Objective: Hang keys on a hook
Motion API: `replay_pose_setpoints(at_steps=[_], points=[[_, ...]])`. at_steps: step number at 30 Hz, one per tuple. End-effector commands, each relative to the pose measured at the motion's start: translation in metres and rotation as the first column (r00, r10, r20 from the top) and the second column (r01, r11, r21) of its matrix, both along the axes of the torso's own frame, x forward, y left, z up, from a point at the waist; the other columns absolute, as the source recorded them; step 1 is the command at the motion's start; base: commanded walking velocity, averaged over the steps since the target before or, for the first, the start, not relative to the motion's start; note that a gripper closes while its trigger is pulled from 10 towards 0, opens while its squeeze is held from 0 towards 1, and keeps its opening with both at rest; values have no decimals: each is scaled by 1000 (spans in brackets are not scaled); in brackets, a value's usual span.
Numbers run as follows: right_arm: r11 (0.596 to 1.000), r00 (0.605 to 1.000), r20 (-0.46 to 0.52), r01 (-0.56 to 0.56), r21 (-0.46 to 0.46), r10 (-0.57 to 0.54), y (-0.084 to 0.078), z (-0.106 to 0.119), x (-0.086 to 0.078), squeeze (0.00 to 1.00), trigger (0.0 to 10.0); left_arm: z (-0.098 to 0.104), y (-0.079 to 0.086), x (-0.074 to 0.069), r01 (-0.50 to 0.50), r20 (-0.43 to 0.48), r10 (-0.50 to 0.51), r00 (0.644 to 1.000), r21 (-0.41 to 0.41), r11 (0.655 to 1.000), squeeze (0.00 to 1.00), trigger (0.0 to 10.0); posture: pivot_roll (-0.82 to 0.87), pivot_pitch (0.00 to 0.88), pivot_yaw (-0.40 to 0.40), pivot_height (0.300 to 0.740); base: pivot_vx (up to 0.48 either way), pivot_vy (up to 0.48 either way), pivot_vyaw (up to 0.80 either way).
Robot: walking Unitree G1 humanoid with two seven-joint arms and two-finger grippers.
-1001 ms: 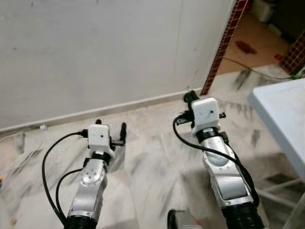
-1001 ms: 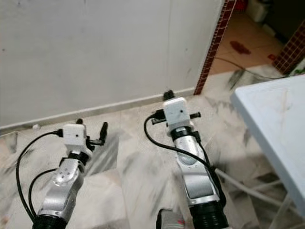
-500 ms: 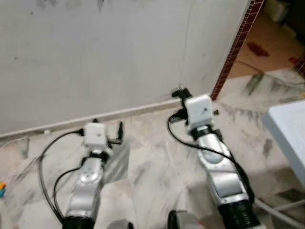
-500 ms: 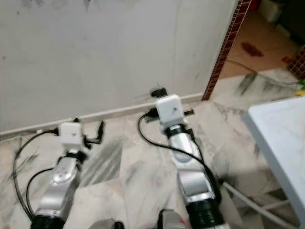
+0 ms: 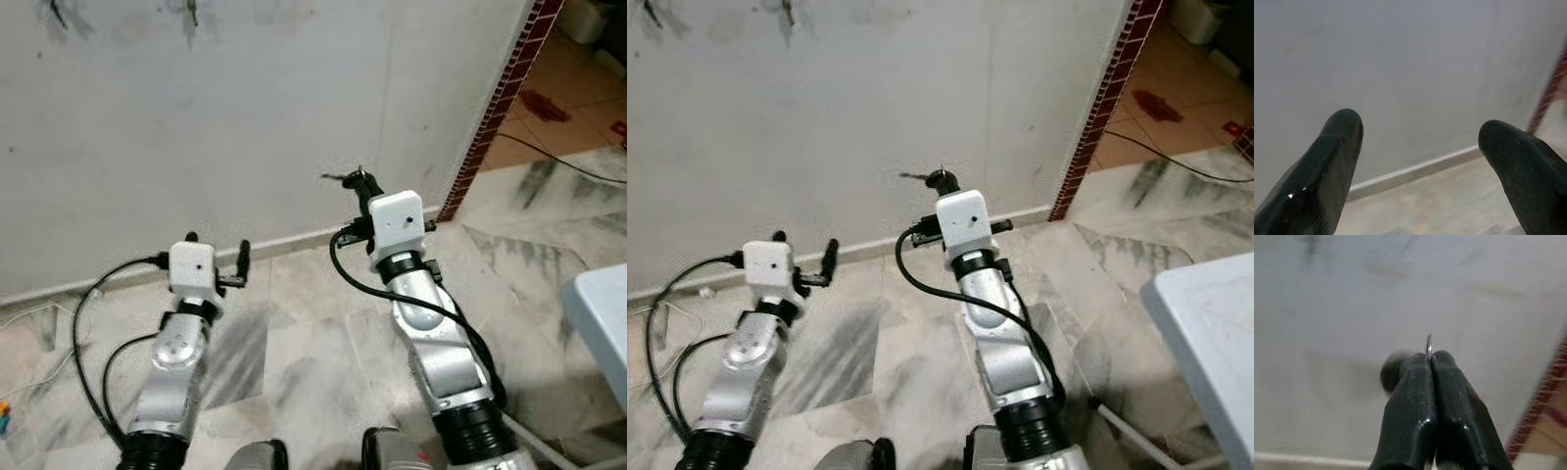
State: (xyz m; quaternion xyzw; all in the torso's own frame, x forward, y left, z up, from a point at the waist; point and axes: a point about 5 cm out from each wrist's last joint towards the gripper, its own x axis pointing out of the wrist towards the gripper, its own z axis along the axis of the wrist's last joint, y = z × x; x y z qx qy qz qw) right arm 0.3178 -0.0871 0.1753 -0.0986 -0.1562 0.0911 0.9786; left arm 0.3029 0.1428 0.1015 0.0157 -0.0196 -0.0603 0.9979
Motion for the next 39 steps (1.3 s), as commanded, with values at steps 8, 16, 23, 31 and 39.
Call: replay_pose_setpoints(at_steps=[8, 16, 23, 31, 39], points=[[1000, 999, 32, -21, 13, 20, 8, 5, -1, 0, 10000, -1, 9, 1, -23, -7, 23, 1000, 13, 1000, 0, 10000, -8, 173, 68, 740, 379, 0, 0], [1000, 999, 41, -20, 11, 20, 8, 5, -2, 0, 10000, -1, 7, 1, -13, -7, 13, 1000, 13, 1000, 0, 10000, -8, 179, 69, 740, 403, 0, 0], [999, 995, 91, -37, 4, 36, 10, 16, -3, 0, 10000, -2, 7, 1, -20, -9, 20, 1000, 11, 1000, 0, 10000, -11, 178, 59, 740, 480, 0, 0], [999, 993, 112, -41, -3, 41, 7, 23, 0, 0, 10000, -4, 6, 0, -37, -13, 37, 999, 8, 999, 0, 10000, -18, 179, 49, 740, 453, 0, 0], [999, 993, 109, -42, -11, 43, 7, 23, 0, 0, 10000, -5, 6, 0, -44, -12, 44, 999, 7, 999, 0, 10000, -15, 180, 47, 740, 434, 0, 0]])
